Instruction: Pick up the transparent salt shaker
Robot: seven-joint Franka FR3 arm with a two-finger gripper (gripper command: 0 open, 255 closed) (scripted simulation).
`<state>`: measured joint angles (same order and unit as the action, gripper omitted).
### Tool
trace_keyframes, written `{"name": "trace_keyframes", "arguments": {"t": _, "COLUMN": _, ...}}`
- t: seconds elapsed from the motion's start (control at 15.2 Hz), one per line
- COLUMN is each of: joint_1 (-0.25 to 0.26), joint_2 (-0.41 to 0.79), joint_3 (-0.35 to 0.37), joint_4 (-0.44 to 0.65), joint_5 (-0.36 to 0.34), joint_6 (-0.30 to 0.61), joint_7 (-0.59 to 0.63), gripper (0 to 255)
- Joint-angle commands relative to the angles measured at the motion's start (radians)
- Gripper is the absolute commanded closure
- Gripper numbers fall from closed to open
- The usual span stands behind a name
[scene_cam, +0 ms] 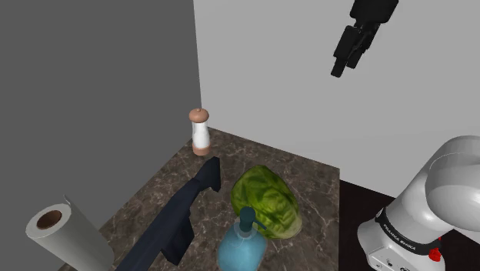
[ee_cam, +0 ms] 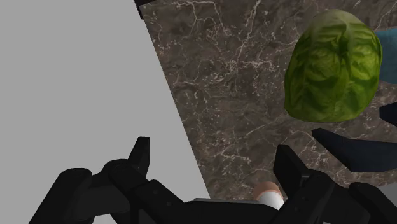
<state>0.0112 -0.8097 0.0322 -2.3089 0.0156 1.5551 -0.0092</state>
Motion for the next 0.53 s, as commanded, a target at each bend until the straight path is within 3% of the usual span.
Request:
{"name": "trace_keyframes", "arguments": {"t": 0.0, "joint_1": 0.000, "joint_2": 0.000, "joint_3": 0.000, "joint_4": 0.000, "joint_5": 0.000, "joint_6": 0.000, "joint_7": 0.000, "gripper": 0}}
{"name": "trace_keyframes", "arguments": {"t": 0.46, "joint_1": 0.024, "joint_2": 0.210, "joint_3": 0.049, "joint_4": 0.030, "joint_5": 0.058, "joint_6": 0.176, "joint_7": 0.050, "gripper": 0}}
